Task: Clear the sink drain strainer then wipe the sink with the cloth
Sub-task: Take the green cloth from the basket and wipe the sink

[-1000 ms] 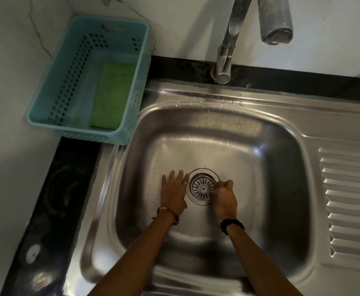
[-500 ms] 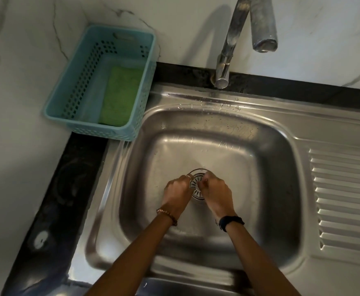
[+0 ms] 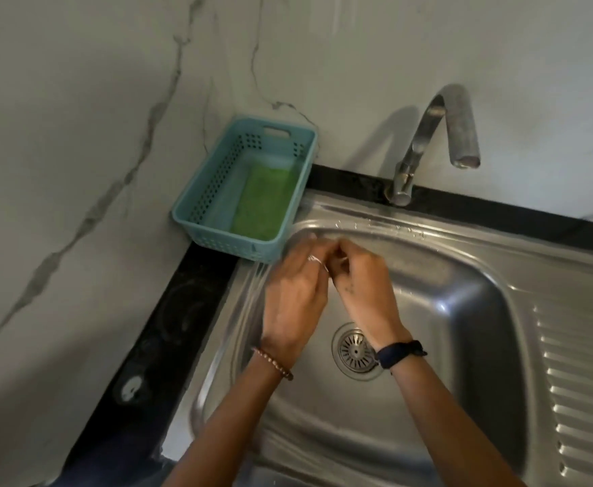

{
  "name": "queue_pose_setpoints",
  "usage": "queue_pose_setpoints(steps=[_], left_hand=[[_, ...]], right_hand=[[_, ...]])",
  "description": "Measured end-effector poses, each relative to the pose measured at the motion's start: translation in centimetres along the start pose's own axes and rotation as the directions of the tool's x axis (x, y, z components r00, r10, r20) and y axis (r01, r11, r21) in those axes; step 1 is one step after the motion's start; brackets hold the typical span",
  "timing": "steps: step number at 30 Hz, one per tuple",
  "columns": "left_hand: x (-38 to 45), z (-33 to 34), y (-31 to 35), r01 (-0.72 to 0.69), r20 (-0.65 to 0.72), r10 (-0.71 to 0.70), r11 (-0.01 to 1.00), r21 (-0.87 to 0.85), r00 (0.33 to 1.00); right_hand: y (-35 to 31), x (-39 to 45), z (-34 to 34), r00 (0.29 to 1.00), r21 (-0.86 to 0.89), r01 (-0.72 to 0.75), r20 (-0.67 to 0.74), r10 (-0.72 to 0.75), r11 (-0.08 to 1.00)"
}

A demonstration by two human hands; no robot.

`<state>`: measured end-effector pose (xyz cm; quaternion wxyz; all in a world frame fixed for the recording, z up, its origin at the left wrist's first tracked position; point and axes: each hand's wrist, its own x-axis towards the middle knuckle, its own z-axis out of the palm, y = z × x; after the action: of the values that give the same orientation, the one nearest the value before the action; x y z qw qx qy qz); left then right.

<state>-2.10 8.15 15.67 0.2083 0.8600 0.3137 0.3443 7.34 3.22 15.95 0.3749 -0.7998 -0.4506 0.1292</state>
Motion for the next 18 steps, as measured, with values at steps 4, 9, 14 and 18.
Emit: queue_pose_setpoints(steps=[4,9,14,18], left_hand=[[5.6,-3.8,-3.7,0.016,-0.074,0.003,0.967,0.254,0.997],[6.9,-4.3,-10.4,0.326,0.073,-0.397,0.833,0.447,0.915],[6.5,-2.6,-11.5,0.362,-0.003,-0.417,0.785,0.502,0.909],[6.6,-2.7,-11.5,0.366,0.001,-0.42,0.792,0.488,0.907]], right_hand=[[-6.4,5.2,0.1,0.977,0.09,0.204,-0.074,-0.198,0.975],[-8.6,12.3,4.2,0.96,-0.184,0.19,0.242,-0.143,0.964],[-7.3,16.1,9.3,0.859,-0.297,0.117,0.509,0.053,0.948],[-6.1,16.3,12.3,0.876,-0.429,0.131,0.472,0.098,0.894]])
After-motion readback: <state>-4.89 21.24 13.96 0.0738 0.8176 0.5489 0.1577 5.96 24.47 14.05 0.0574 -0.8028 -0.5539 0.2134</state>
